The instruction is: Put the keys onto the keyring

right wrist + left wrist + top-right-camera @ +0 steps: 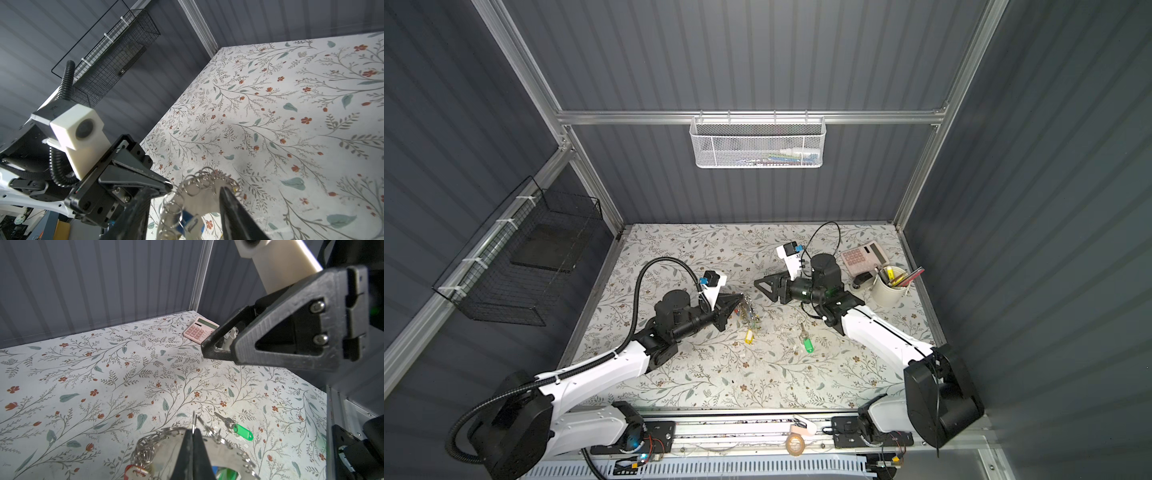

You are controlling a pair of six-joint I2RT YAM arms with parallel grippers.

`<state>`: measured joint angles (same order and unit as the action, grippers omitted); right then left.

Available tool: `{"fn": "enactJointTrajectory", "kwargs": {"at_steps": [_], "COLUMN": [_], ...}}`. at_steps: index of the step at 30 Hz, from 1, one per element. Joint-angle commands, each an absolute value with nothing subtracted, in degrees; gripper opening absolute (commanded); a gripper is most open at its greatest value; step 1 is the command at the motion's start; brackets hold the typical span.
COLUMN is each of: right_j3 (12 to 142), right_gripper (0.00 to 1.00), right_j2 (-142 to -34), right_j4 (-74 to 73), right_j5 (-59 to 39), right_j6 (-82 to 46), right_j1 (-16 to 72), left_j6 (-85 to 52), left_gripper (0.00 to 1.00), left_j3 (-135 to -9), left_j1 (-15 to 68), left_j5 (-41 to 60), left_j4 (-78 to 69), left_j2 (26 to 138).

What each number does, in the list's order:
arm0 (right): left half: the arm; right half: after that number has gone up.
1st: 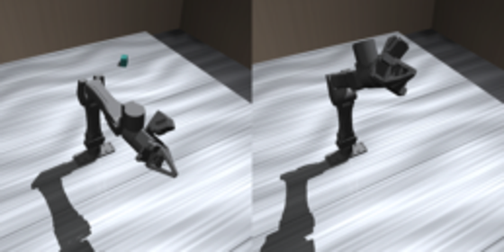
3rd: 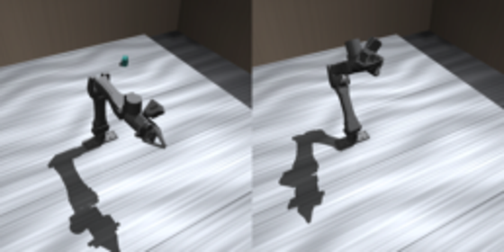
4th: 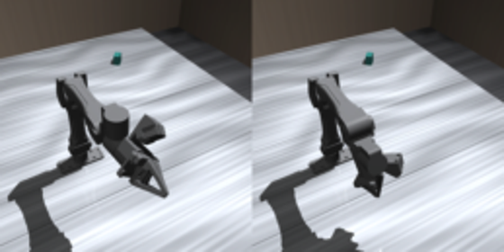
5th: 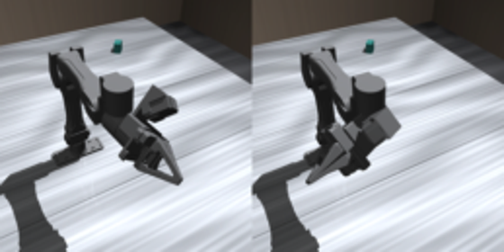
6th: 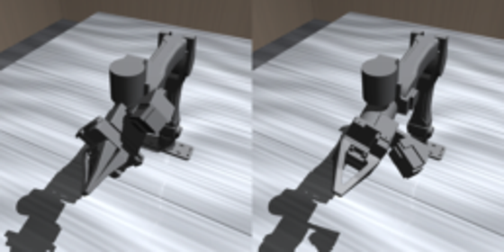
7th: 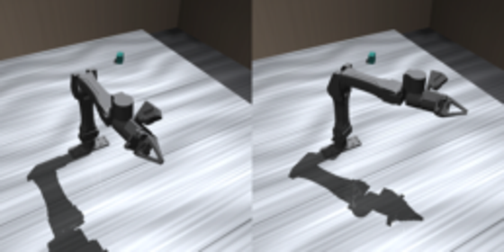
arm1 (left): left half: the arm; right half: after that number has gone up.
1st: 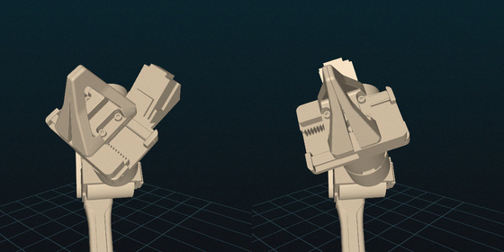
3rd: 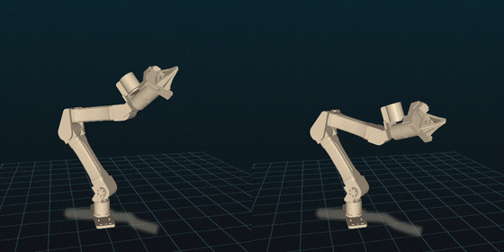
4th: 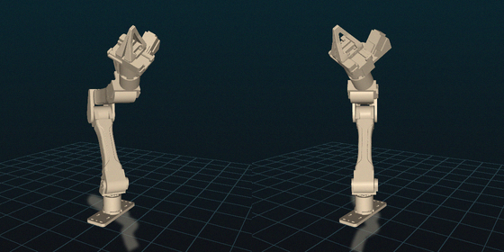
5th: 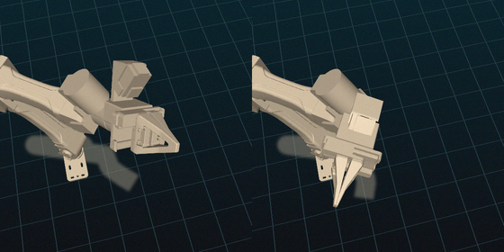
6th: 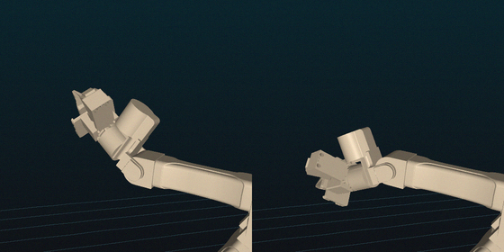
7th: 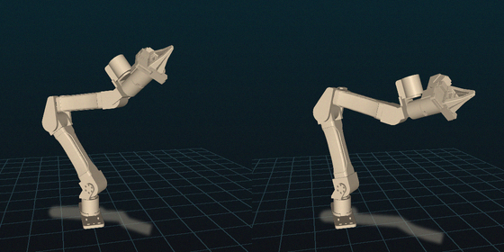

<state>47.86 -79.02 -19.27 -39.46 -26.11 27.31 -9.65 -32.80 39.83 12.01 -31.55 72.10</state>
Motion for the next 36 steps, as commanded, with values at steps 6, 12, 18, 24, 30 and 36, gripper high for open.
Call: {"fn": "enactJointTrajectory", "kwargs": {"at_steps": [6,12,18,24,30,36], "right_j3": [47.4,46.4,46.5,46.8,45.4,44.1], "right_gripper": [0.48,0.43,0.37,0.34,0.30,0.23], "right_j2": [-82.0,-82.9,-85.4,-87.5,-88.9,-89.0], "right_j4": [-20.6,-21.1,-23.6,-24.7,-26.3,-28.9], "right_j5": [-41.1,-41.4,-42.4,-42.6,-43.6,-43.8], "right_j6": [-27.1,-28.2,-30.1,-30.8,-32.7,-34.6], "right_j1": [28.2,28.4,29.0,30.6,31.4,32.0], "left_j6": [-15.3,-20.4,-20.4,-20.7,-21.4,-21.3], "left_gripper": [0.00,0.00,0.00,0.00,0.00,0.00], "left_j3": [-27.9,-26.2,-23.0,-21.4,-21.0,-23.5], "left_j1": [40.2,40.1,40.2,40.2,40.2,40.2], "left_j5": [11.7,9.3,5.5,4.6,4.1,1.0], "left_j4": [-50.1,-58.6,-69.2,-74.3,-76.2,-69.2], "left_j2": [79.4,82.1,83.8,84.6,83.8,80.7]}}
